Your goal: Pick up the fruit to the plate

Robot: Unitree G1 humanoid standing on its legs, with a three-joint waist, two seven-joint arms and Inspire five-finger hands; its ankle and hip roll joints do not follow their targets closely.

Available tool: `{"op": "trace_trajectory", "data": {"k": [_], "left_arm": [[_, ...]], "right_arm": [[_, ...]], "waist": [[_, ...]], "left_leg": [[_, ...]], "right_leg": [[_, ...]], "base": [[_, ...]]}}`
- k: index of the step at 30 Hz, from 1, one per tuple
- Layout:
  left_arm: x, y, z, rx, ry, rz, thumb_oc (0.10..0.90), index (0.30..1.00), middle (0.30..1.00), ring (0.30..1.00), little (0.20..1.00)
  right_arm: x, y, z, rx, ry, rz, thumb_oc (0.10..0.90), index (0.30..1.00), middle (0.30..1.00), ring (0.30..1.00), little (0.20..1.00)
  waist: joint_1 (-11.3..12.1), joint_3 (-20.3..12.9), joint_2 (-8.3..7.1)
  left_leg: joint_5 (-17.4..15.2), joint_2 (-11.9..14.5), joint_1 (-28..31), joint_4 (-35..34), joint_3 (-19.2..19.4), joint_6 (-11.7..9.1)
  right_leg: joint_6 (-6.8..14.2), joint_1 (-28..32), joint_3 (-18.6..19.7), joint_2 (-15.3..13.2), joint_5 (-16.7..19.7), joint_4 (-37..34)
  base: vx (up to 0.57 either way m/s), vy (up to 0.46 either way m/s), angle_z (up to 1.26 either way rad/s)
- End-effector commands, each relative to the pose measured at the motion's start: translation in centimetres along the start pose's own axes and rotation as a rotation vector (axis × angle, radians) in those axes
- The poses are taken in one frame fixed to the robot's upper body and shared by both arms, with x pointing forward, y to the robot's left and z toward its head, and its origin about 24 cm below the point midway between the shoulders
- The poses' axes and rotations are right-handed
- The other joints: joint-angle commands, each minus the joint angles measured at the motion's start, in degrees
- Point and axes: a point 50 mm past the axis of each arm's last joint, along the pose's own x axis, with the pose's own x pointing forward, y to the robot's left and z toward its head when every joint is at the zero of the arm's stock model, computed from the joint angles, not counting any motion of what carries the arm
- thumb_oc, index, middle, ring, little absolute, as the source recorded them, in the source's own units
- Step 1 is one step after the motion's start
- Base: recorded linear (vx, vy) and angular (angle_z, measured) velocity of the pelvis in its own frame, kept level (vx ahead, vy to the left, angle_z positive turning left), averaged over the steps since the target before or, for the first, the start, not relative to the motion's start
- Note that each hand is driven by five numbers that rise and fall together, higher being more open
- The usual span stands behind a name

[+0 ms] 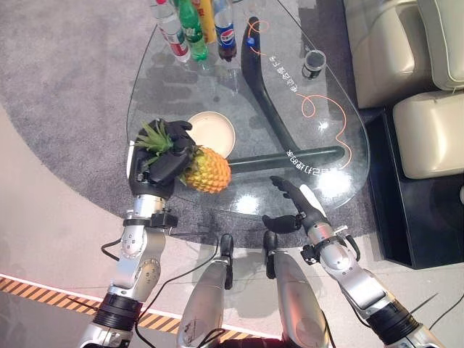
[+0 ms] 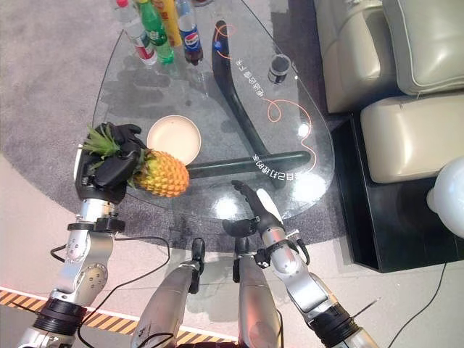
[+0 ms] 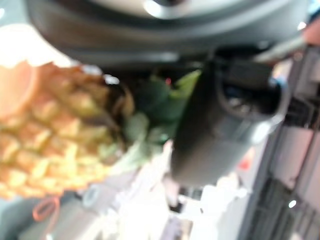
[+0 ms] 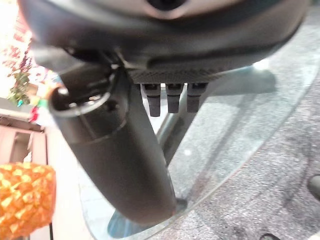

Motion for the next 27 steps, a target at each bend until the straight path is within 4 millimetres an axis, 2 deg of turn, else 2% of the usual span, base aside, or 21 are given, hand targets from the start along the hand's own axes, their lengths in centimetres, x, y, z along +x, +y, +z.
{"op": "trace_trajectory", "data": {"k": [1, 3, 10, 20, 27], "left_arm": [[2.5, -0.8, 6.7, 0.05, -0.395, -0.028, 0.1, 0.3, 0.3, 0.3, 0.2], [3.2, -0.2, 7.3, 0.07, -0.412, -0.009, 0.1, 0.3, 0.3, 0.3, 0.2], [4.9, 0.0, 8.1, 0.093, -0.433, 0.0, 0.1, 0.3, 0.3, 0.3, 0.2], [7.7, 0.0, 9.0, 0.191, -0.452, 0.088, 0.1, 0.3, 0.3, 0.3, 0.2], [9.3, -0.7, 10.9, 0.246, -0.559, 0.136, 0.1, 0.3, 0.3, 0.3, 0.2]], "right_arm": [[0.2, -0.9, 4.6, 0.055, -0.22, -0.06, 0.8, 0.9, 0.9, 0.9, 0.9], [0.3, -1.1, 4.6, 0.053, -0.221, -0.068, 0.8, 0.9, 0.9, 0.9, 0.9], [0.7, -0.9, 4.9, 0.058, -0.215, -0.052, 0.8, 0.9, 0.9, 0.9, 0.9], [1.4, 0.9, 6.0, 0.098, -0.202, 0.066, 0.8, 0.9, 0.9, 0.9, 0.9], [1.5, 2.2, 6.3, 0.104, -0.196, 0.16, 0.8, 0.9, 0.9, 0.9, 0.9]], "waist": [[-1.29, -1.61, 0.2], [-1.67, -1.61, 0.07], [-2.32, -1.61, 0.01], [-2.72, -1.61, -0.2], [-3.42, -1.61, -0.37]], "left_leg": [[1.96, -2.71, -3.68, 5.99, 1.63, 3.31], [2.34, -2.55, -4.18, 5.63, 2.33, 3.35], [2.11, -2.49, -4.87, 5.83, 3.35, 3.46], [1.26, -2.01, -8.23, 6.73, 4.75, 3.64], [1.23, -1.56, -11.55, 6.62, 6.21, 3.78]], "right_leg": [[-0.35, 2.21, 1.64, 1.77, 8.69, -6.5], [-0.17, 1.54, 2.04, 1.75, 9.45, -7.12], [0.09, 0.96, 2.88, 1.57, 10.12, -7.98], [0.62, -2.61, 3.37, 1.25, 10.78, -8.15], [0.95, -6.73, 3.76, 1.37, 11.66, -8.26]], "base": [[0.01, 0.045, -0.05], [-0.01, 0.05, -0.15], [0.01, 0.041, -0.06], [0.0, 0.031, -0.01], [-0.01, 0.06, -0.01]]}}
